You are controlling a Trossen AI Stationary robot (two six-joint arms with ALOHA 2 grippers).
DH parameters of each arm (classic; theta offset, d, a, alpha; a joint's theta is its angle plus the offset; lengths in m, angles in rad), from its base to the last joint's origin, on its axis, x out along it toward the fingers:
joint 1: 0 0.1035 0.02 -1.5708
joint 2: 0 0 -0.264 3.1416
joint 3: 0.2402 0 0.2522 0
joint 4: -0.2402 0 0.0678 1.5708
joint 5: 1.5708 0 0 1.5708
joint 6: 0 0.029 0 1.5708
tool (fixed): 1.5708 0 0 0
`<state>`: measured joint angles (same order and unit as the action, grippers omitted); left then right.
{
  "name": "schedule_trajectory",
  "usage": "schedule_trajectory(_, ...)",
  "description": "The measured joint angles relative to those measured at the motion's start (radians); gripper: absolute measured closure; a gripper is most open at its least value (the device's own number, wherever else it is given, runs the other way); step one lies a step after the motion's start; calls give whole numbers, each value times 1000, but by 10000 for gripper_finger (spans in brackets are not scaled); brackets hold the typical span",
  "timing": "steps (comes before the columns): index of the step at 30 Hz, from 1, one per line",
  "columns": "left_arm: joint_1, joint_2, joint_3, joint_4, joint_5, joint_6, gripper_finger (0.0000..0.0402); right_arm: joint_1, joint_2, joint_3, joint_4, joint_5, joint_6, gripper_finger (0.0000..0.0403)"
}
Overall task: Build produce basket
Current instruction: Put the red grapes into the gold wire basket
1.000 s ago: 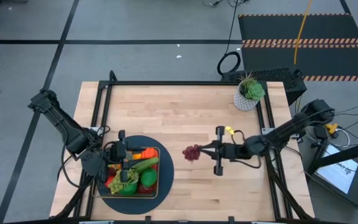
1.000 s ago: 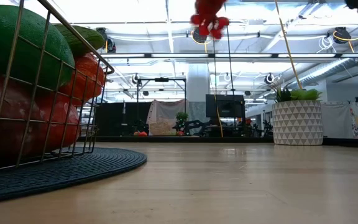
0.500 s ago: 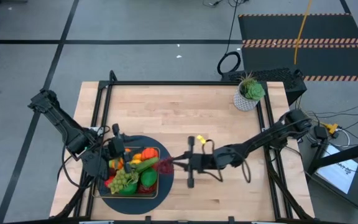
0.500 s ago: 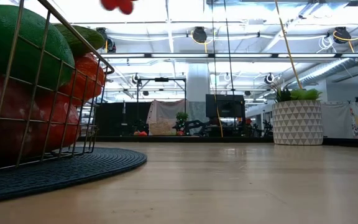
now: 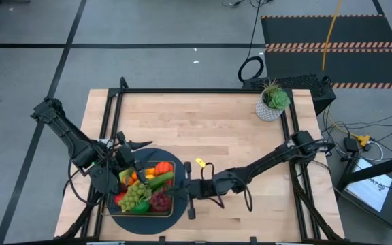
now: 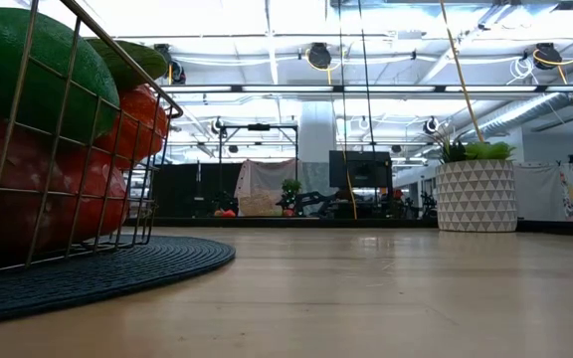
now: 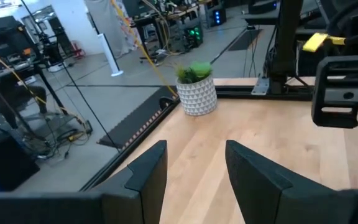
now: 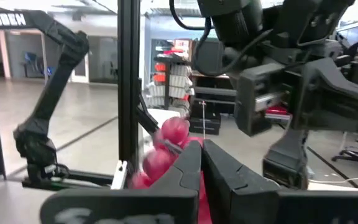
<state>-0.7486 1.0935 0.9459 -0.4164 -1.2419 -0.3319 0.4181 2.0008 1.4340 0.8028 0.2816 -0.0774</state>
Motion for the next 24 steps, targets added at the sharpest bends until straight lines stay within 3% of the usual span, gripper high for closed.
schedule_trajectory(9,9,-3,0,1,0,26,236,-20,45,9,32,-34,86,403)
schedule_trajectory(14,27,-4,0,7,0,43,236,-25,100,29,122,-105,132,403)
schedule_trajectory(24,49,-4,0,7,4,42,236,-40,127,70,89,-153,143,403)
